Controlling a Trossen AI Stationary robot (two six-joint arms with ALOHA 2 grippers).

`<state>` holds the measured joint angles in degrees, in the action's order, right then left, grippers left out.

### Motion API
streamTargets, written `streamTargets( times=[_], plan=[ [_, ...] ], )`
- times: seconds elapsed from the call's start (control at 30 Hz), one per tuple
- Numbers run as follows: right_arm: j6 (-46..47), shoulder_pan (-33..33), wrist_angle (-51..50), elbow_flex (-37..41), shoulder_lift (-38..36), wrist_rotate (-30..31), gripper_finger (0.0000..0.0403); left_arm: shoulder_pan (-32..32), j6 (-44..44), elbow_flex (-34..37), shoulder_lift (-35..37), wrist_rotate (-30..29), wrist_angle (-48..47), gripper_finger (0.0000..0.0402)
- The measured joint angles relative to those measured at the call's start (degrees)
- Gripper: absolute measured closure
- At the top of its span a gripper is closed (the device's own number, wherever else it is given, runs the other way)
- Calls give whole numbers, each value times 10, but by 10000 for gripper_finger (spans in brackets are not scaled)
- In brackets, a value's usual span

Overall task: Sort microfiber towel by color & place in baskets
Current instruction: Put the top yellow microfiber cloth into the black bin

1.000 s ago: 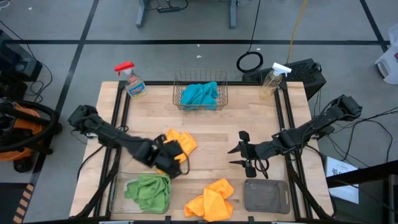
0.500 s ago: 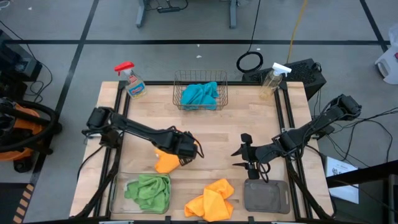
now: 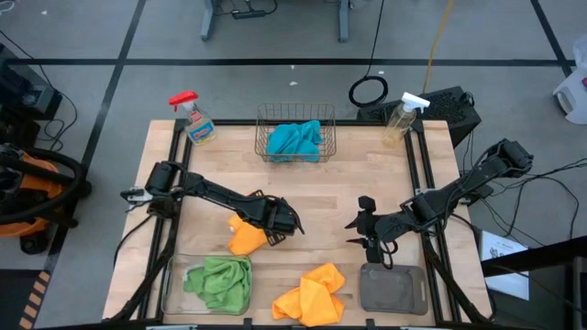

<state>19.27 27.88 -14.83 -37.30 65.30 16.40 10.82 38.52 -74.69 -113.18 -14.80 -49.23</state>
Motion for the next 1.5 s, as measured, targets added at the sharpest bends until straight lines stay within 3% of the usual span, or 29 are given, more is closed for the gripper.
streamTargets(
  times=[0.17, 0.43, 0.5, 0.73, 0.9, 1.17, 1.3, 1.5],
  plan=[
    [18, 2, -18, 0, 0, 0, 225, -3, -16, -2, -15, 12, 23, 218],
    [26, 33, -19, 0, 0, 19, 225, -3, -16, -11, -18, 12, 50, 371],
    [25, 42, -19, 0, 0, 34, 225, -2, -15, -18, -13, 12, 43, 390],
    [18, 62, -20, 0, 0, 91, 225, 17, -33, -50, 52, -25, 82, 385],
    [26, 68, -12, 0, 0, 140, 225, 38, -99, -67, 96, -80, 168, 385],
    [21, 70, 144, 0, 0, 196, 225, 53, -206, -68, 115, -202, 316, 385],
    [24, 70, 193, 0, 2, 205, 224, 53, -247, -68, 115, -213, 387, 385],
    [39, 69, 205, 0, 19, 288, 206, 58, -292, -68, 115, -212, 465, 385]
  ],
)
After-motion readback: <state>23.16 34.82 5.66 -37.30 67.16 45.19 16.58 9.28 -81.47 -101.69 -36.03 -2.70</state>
